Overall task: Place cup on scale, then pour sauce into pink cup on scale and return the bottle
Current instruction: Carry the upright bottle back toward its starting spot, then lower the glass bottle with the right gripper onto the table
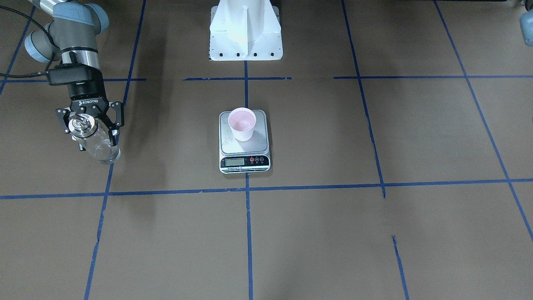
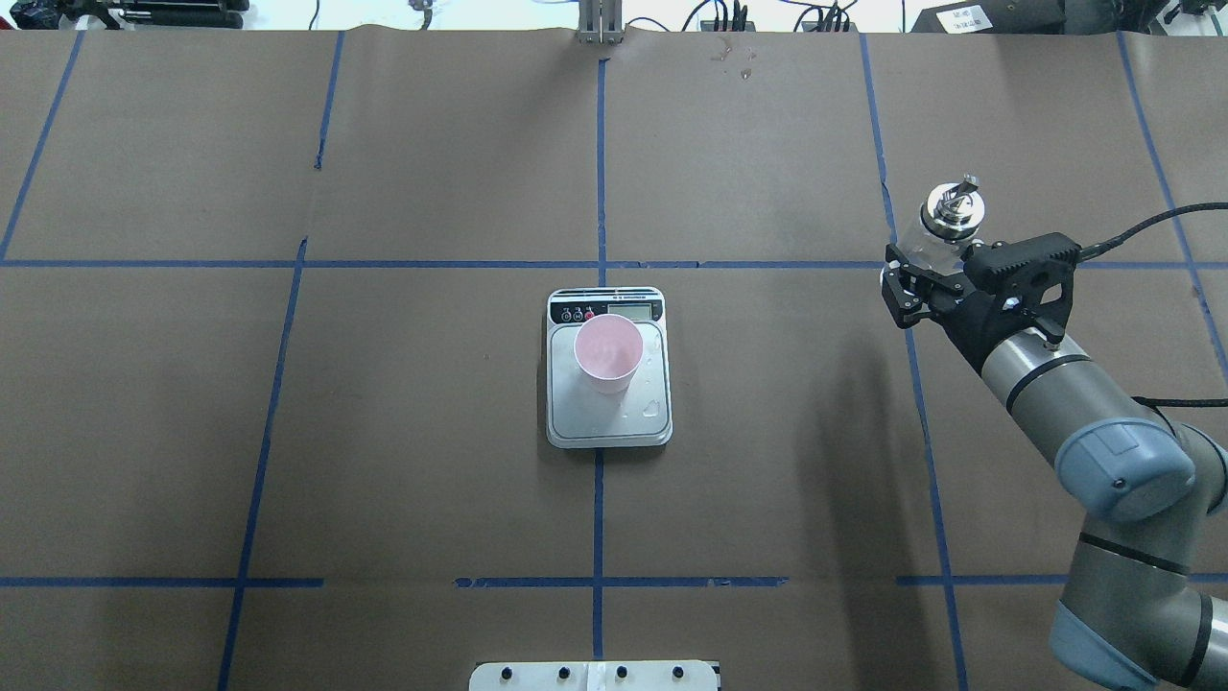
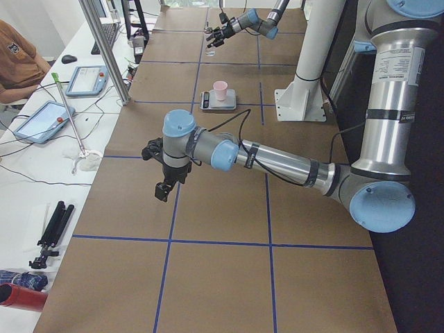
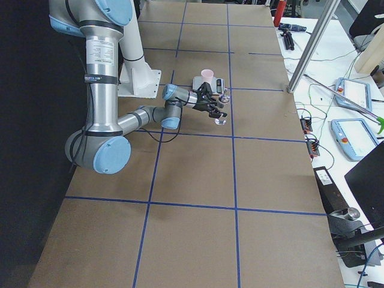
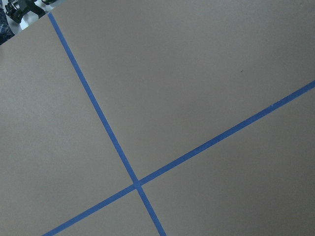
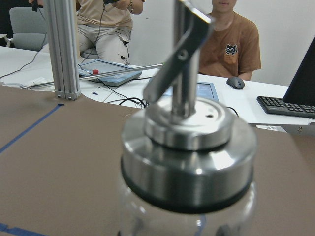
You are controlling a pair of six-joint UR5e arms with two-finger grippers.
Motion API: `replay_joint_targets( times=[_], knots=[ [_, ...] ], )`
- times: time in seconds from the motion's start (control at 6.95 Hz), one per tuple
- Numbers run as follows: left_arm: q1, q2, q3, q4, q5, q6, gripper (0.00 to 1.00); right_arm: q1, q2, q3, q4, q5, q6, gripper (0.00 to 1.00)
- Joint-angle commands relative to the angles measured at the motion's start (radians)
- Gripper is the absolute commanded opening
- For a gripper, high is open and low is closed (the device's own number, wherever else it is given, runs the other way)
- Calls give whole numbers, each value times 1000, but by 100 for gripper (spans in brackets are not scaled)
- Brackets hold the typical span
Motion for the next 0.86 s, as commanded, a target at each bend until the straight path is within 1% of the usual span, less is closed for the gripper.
replay_joint_targets(
  times=[0.0,0.14,0.29,0.58,0.72],
  knots=[
    [0,0,-4,0,1,-1,100,-2,-14,11,-89,15,156,0],
    [2,0,-4,-2,3,-1,100,-2,-20,13,-105,24,172,0],
    [0,0,-4,-2,4,-1,100,-3,-20,8,-108,28,238,0],
    [2,0,-4,-2,4,-1,100,-9,-19,17,-212,32,251,0],
    [2,-2,-2,-2,6,-1,100,-11,-19,25,-219,41,251,0]
  ],
)
